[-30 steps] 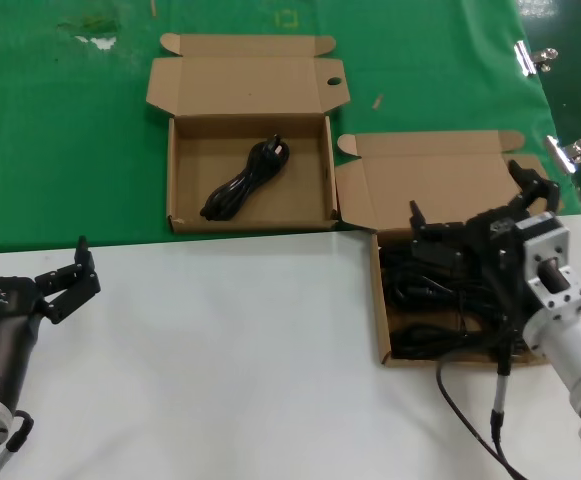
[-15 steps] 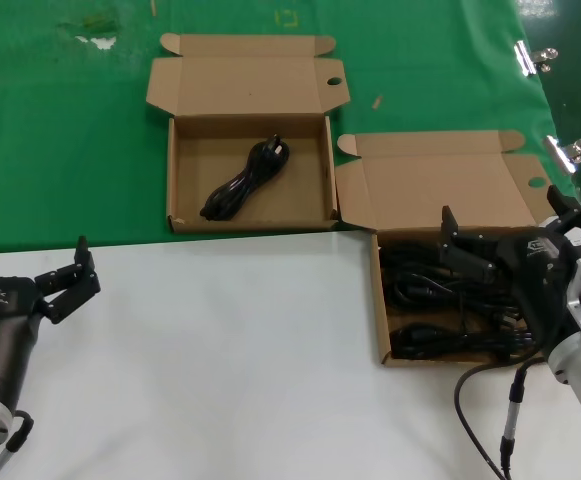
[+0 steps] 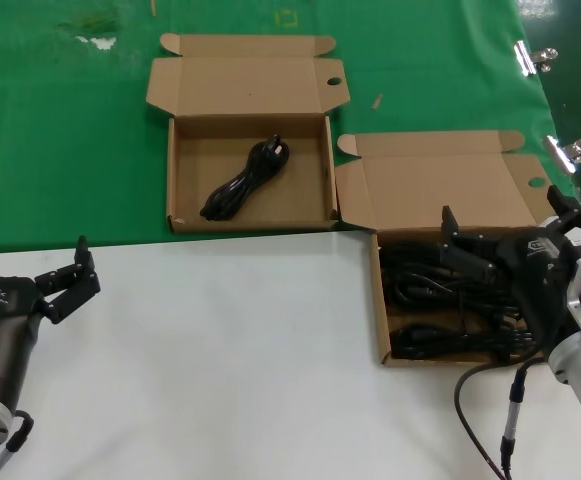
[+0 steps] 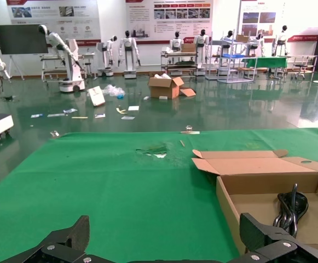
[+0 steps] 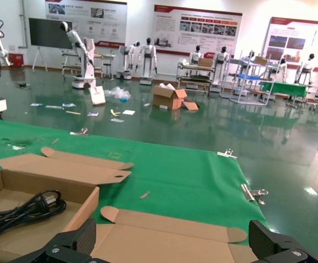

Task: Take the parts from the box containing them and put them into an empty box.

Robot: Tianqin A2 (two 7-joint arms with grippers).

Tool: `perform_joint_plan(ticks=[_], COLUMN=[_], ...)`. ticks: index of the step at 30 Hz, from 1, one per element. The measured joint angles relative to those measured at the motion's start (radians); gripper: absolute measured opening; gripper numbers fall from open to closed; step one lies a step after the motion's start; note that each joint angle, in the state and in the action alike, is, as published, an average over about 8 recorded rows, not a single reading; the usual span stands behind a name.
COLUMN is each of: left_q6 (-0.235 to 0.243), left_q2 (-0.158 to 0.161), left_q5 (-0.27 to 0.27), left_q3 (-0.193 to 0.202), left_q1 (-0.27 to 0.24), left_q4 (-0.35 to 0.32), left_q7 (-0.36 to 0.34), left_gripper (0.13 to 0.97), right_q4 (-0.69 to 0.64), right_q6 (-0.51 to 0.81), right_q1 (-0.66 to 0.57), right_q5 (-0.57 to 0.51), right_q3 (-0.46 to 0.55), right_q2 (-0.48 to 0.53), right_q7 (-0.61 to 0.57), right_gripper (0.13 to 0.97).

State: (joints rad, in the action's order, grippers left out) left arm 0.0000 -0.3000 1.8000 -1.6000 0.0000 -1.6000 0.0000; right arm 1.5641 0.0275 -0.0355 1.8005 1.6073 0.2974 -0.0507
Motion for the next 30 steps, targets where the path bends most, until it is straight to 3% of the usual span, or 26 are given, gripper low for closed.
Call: perform_joint_plan(ticks=[30], left_q6=[0.000], left_q2=[0.000], left_q5=[0.000], left_q3=[0.000], left_q1=[0.000], left_q4=[0.000], left_q7=[0.000], left_gripper=[0.966], right_q4=[0.000], right_q6=[0.000], right_q1=[0.000], right_q5=[0.000], right_q3=[0.000], right_q2=[0.000], right_q7=[0.000], right_gripper=[0.966])
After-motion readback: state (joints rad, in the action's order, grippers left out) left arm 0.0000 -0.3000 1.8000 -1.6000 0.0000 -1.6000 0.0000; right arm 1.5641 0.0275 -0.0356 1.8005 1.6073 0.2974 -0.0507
